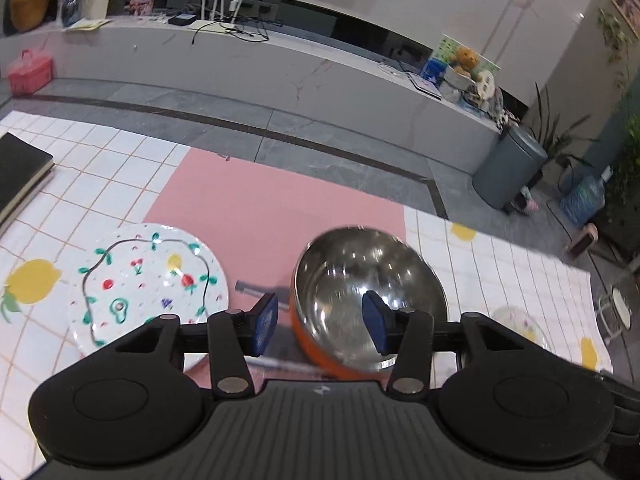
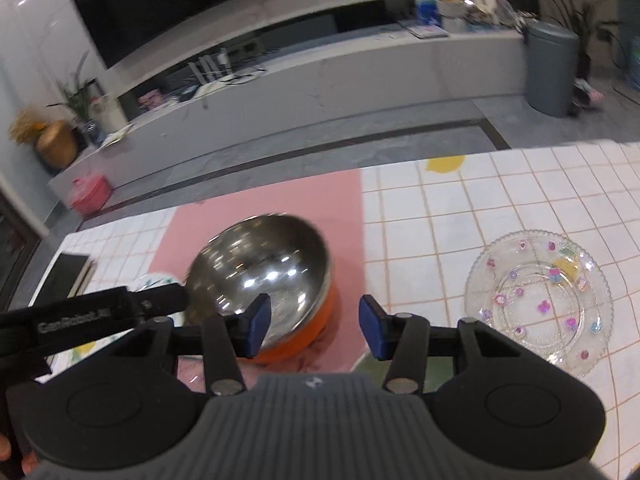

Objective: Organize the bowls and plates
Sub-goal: 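Lower the blue steel bowl into the orange steel bowl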

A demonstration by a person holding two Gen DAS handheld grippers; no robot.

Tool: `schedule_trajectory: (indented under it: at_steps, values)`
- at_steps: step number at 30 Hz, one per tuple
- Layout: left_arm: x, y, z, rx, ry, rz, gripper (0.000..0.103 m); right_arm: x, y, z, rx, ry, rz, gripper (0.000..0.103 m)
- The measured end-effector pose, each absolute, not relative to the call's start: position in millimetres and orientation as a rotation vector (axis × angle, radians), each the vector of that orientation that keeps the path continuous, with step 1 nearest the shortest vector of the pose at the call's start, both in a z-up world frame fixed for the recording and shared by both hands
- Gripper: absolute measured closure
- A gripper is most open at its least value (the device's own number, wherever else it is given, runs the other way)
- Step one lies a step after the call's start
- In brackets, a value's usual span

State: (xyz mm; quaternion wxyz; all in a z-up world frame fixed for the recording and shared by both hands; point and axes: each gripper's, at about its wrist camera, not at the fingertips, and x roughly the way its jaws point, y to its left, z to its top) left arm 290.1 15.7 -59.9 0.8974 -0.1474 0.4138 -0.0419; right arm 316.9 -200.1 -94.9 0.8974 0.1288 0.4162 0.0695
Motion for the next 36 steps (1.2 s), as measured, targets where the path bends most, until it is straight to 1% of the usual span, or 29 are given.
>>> schedule_trajectory:
  at_steps: [6, 9, 11, 12, 13, 14, 15, 16, 17, 19, 20, 21, 22, 23, 25, 31, 36]
  values:
    - [314, 17, -73, -0.336, 0.863, -0.055, 0.047, 339, -197, -110, 0.306, 0.912, 0.137, 0.054]
    - [322, 14, -80, -0.322, 0.884, -0.043, 0.049, 345, -197, -116, 0.336, 0.935, 0.147, 0.055]
    - [324, 14, -84, -0.323, 0.895, -0.045, 0.058, 347, -196, -119, 0.35, 0.945, 0.154, 0.058]
    - [326, 14, -86, -0.327, 0.901, -0.047, 0.06, 348, -195, -120, 0.355, 0.95, 0.158, 0.061]
    - [327, 14, -88, -0.33, 0.908, -0.049, 0.065, 349, -195, -121, 0.363, 0.955, 0.161, 0.063]
    - [328, 13, -89, -0.331, 0.913, -0.051, 0.07, 350, -194, -122, 0.374, 0.962, 0.165, 0.067]
    - [328, 13, -90, -0.331, 0.916, -0.05, 0.072, 352, -194, -124, 0.387, 0.971, 0.167, 0.07]
    - [329, 12, -90, -0.329, 0.917, -0.046, 0.074, 353, -194, -125, 0.391, 0.978, 0.161, 0.071]
    - [329, 11, -91, -0.325, 0.919, -0.043, 0.078, 354, -193, -125, 0.389, 0.98, 0.157, 0.072]
    - [330, 11, -91, -0.316, 0.923, -0.033, 0.083, 355, -193, -126, 0.379, 0.982, 0.144, 0.076]
    - [332, 11, -92, -0.312, 0.926, -0.029, 0.087, 355, -193, -127, 0.375, 0.985, 0.137, 0.08]
    - [332, 11, -92, -0.307, 0.928, -0.025, 0.089, 356, -193, -128, 0.373, 0.988, 0.128, 0.086]
    - [332, 12, -92, -0.307, 0.93, -0.023, 0.093, 356, -194, -128, 0.375, 0.989, 0.123, 0.087]
    - [331, 13, -91, -0.308, 0.93, -0.025, 0.094, 356, -195, -128, 0.382, 0.991, 0.122, 0.087]
    - [329, 13, -90, -0.304, 0.931, -0.028, 0.097, 355, -196, -128, 0.38, 0.996, 0.116, 0.088]
    - [319, 12, -81, -0.288, 0.93, -0.031, 0.097, 345, -197, -123, 0.383, 1.003, 0.111, 0.089]
    - [304, 11, -65, -0.28, 0.913, -0.031, 0.097, 329, -199, -108, 0.39, 0.976, 0.117, 0.09]
